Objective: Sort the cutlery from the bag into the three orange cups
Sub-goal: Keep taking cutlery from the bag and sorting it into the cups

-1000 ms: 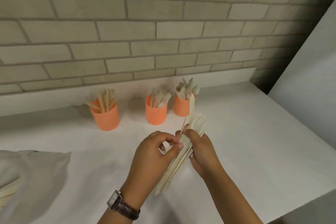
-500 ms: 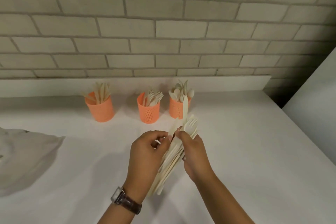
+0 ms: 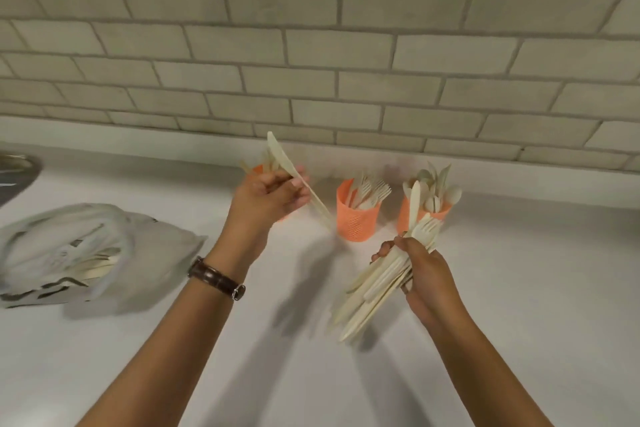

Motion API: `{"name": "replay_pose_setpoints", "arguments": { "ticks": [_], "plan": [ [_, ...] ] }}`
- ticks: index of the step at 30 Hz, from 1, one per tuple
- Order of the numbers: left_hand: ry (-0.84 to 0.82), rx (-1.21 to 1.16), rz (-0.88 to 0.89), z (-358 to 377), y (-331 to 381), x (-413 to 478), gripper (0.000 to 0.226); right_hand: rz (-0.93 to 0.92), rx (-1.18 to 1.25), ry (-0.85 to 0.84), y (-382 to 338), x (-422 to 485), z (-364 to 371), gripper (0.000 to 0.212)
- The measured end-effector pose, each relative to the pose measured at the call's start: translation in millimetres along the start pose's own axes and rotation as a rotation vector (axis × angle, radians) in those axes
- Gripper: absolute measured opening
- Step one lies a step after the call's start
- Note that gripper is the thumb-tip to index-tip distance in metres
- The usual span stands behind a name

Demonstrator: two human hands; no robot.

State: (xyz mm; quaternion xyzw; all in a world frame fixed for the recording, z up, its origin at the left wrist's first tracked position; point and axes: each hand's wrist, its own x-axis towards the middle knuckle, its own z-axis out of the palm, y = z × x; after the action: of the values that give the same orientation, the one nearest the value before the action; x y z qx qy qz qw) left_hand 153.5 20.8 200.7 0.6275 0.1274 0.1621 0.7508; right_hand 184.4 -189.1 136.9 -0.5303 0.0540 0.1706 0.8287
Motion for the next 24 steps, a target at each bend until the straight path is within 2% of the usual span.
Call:
{"name": "replay_pose_setpoints", "arguments": {
  "ticks": [2,7,10,12,15,16,18,20,22,24],
  "plan": [
    [0.044,0.004,0.073,-15,10,24,0.017,0.009,0.001,-0.006,-1,8,0,0.015],
    [0.306,0.131,0.213,-40,14,96,0.01,0.014,-0.014,0.009,1,23,-1,0.014],
    [0.383,0.293,0.177,-56,-16,135,0.015,0.006,-0.041,0.015,2,28,-3,0.011],
    [0.37,0.426,0.058,-64,-41,149,0.01,0.006,-0.053,0.018,4,31,-4,0.007],
    [0.363,0.525,-0.133,-68,-66,145,0.042,0.012,-0.059,0.028,4,33,-4,0.009],
    [0.391,0.525,-0.109,-67,-70,141,0.05,0.012,-0.062,0.034,4,32,-3,0.01],
    [0.421,0.56,0.016,-58,-66,126,0.051,0.006,-0.066,0.042,3,31,-1,0.011],
    [0.35,0.581,0.114,-40,-58,104,0.037,-0.003,-0.053,0.039,1,28,1,0.012],
    [0.208,0.567,0.125,-15,-53,74,0.018,-0.003,-0.044,0.034,-1,25,2,0.01],
    [0.055,0.51,0.091,9,-49,43,0.021,0.007,-0.059,0.019,-1,19,2,0.008]
  ]
}}
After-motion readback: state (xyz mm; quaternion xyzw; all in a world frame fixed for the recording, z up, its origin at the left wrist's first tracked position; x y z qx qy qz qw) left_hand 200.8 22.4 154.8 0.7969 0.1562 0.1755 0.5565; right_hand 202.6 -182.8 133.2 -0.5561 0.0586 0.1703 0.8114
